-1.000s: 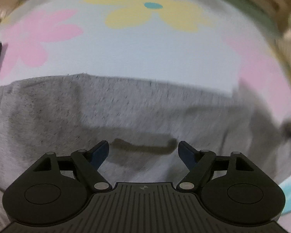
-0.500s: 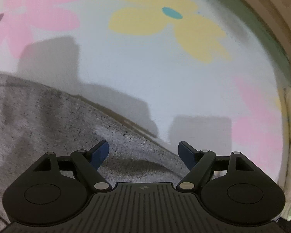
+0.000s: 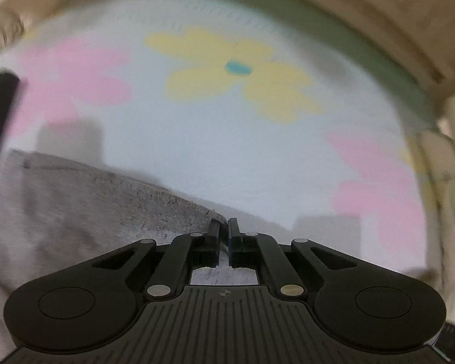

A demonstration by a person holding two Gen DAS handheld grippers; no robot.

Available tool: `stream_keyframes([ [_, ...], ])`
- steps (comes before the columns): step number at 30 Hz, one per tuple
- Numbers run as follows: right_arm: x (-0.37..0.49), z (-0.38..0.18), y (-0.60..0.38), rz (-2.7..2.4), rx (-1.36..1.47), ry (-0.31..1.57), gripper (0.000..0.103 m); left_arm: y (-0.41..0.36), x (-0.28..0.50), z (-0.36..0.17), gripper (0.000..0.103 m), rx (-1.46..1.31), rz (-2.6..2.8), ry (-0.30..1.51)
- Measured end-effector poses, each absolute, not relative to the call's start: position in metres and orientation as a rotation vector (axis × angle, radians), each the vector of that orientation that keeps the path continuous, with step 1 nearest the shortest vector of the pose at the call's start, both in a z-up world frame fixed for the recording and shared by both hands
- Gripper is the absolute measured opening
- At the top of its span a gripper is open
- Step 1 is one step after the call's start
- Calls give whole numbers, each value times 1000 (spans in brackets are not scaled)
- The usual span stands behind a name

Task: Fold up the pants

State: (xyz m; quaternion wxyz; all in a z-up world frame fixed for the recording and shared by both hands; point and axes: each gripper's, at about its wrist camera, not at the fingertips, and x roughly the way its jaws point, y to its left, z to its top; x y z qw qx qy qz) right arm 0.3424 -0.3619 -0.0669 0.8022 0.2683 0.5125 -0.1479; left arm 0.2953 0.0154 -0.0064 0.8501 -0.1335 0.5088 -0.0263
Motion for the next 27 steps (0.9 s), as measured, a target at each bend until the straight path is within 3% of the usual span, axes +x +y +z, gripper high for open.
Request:
stream_keyframes([
  [5,274,-14,-356,-290,573,994,11,26,209,43,5,-251,-115,924],
  [11,176,10,-347,-284,578,933,11,42,126,31,5,-228,-156,892],
  [17,115,-22,-331,-304,566,1004,11,54,72,-19,5,-191,-101,1007],
  [20,103,-51,-322,-331,550,1069,11,52,63,-45,5,-168,-56,1062],
  [21,101,-60,-320,-340,548,1088,5,50,65,-53,5,-163,-50,1086],
  [27,88,-89,-319,-381,457,1183,5,36,77,-84,5,-71,-11,1181],
])
